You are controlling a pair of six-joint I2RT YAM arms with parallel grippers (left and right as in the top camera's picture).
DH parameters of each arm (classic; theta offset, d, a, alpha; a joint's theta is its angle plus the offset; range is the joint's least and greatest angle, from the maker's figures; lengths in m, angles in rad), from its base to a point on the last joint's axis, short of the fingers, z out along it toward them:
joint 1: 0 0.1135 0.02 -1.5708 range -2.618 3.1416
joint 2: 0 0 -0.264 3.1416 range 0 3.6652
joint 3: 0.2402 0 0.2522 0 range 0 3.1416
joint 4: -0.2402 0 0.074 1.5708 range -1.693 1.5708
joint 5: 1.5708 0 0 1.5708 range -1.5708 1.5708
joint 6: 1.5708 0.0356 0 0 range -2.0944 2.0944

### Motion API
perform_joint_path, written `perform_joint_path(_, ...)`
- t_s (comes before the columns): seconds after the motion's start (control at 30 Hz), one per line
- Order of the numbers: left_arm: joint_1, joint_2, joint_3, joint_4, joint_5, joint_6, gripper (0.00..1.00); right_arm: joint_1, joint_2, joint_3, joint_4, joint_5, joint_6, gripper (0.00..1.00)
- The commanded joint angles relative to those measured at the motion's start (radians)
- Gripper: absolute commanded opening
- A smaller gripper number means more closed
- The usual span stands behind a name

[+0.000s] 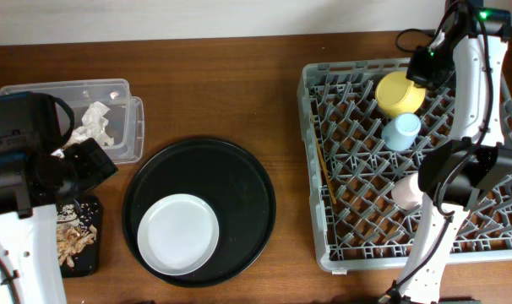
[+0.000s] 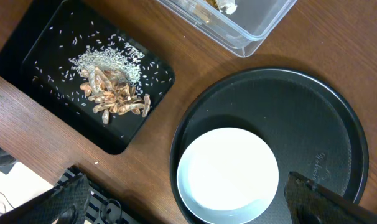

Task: Sort waste into correct bins and load items into the dishwasher rack
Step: 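Lower the yellow bowl upside down in the rack and release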

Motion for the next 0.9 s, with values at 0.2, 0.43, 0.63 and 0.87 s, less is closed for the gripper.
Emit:
perform_joint_path(0.2,0.006,-0.012,0.011,0.0,0.003,-0.009,0.99,0.039,0.013,-0.066,0.048,-0.052,-0.177,0.04)
perform_joint_path(0.43,0.006,-0.012,0.011,0.0,0.003,-0.009,0.99,0.008,0.013,-0.209,0.1,0.195,-0.049,0.04)
perform_joint_path(0.63,0.006,-0.012,0.011,0.0,0.003,-0.009,0.99,-0.055,0.001,-0.074,0.018,0.242,0.048,0.04)
perform_joint_path(0.87,0.006,-0.012,0.011,-0.001,0.003,-0.009,0.99,-0.073,-0.011,0.105,-0.081,0.232,-0.004,0.04)
